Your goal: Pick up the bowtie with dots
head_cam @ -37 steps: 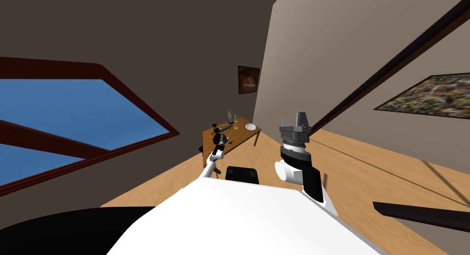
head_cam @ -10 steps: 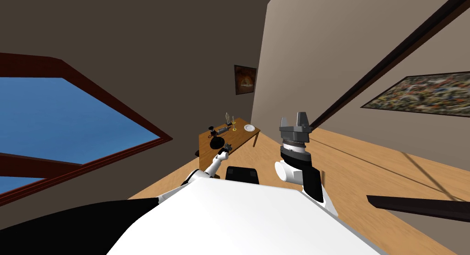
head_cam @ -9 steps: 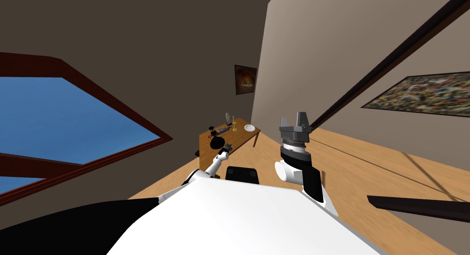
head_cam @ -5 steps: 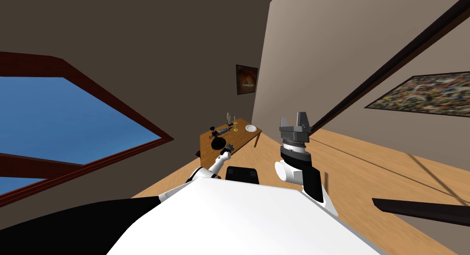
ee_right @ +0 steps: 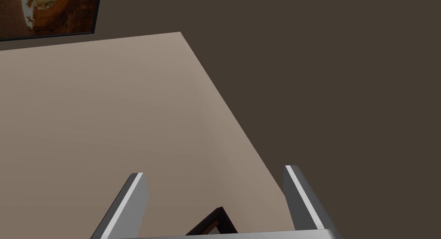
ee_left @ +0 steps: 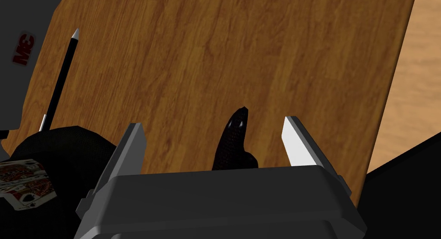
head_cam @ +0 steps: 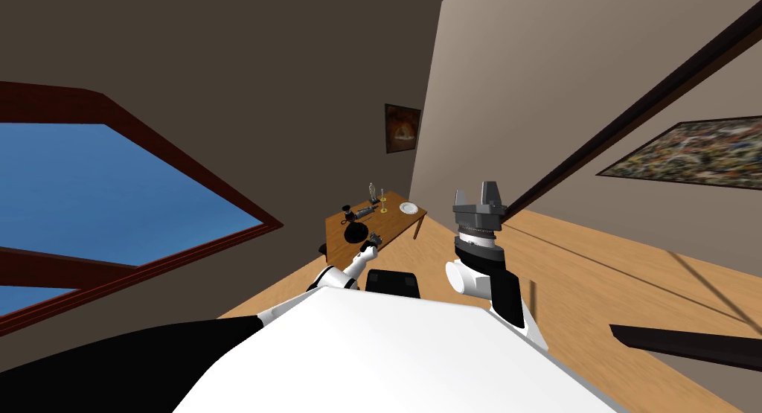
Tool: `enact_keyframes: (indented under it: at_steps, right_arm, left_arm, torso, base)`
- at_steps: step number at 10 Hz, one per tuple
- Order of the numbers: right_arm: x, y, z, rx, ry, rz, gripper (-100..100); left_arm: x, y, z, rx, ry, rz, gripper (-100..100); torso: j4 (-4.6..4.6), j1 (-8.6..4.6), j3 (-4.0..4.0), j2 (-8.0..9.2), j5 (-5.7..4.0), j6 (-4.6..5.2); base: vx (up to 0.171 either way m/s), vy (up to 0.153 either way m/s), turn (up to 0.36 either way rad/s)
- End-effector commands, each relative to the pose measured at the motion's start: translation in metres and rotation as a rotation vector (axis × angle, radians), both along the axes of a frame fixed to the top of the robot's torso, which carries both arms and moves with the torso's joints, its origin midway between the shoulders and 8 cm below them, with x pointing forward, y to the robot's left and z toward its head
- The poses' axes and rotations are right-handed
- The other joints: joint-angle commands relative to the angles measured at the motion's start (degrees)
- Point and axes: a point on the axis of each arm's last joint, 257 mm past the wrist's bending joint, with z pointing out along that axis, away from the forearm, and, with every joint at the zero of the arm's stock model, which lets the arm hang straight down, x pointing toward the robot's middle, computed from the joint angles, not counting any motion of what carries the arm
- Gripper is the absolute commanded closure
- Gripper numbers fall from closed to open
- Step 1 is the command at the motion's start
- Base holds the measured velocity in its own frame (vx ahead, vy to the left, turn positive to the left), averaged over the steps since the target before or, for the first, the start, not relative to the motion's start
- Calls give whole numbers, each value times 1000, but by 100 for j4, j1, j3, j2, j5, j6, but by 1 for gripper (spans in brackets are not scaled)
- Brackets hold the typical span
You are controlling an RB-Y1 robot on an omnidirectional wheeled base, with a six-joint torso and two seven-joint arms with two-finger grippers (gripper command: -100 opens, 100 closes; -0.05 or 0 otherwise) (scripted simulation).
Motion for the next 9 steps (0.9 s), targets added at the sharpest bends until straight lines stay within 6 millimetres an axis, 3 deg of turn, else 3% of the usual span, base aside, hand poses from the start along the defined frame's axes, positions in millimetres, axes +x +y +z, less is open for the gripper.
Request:
enact_keyframes:
  at_steps: [1,2,3,7,8,9]
  right_arm:
    - [0,0,0,0,0,0,0]
    - [0,0,0,0,0,0,0]
    - [0,0,0,0,0,0,0]
    - [0,0,0,0,0,0,0]
    - [0,0,0,0,0,0,0]
    - [0,0,0,0,0,0,0]
  left_arm:
    - [-1,-2,1,2,1,-2,-100]
    - [0,-1,1,0,-1,1,-100]
    - [0,-1,0,2,0,-1,100]
    - [0,-1,1,4,-1,-3,100]
    - [0,-1,1,5,-1,-3,0]
    - [0,6,2,-1,-1,0,100]
  torso:
    - [0,0,0,0,0,0]
    - [0,-7,1,1,-1,0]
    - [1,-12,2,4,-3,0]
    - [0,-12,3,6,1,-2]
    - [1,-12,4,7,1,-2]
    - [1,-12,4,7,1,-2]
  base:
    - [12,18,-1]
    - [0,0,0]
    - [0,0,0]
    - [-1,-1,-3]
    - [0,0,0]
    - [-8,-35,-12]
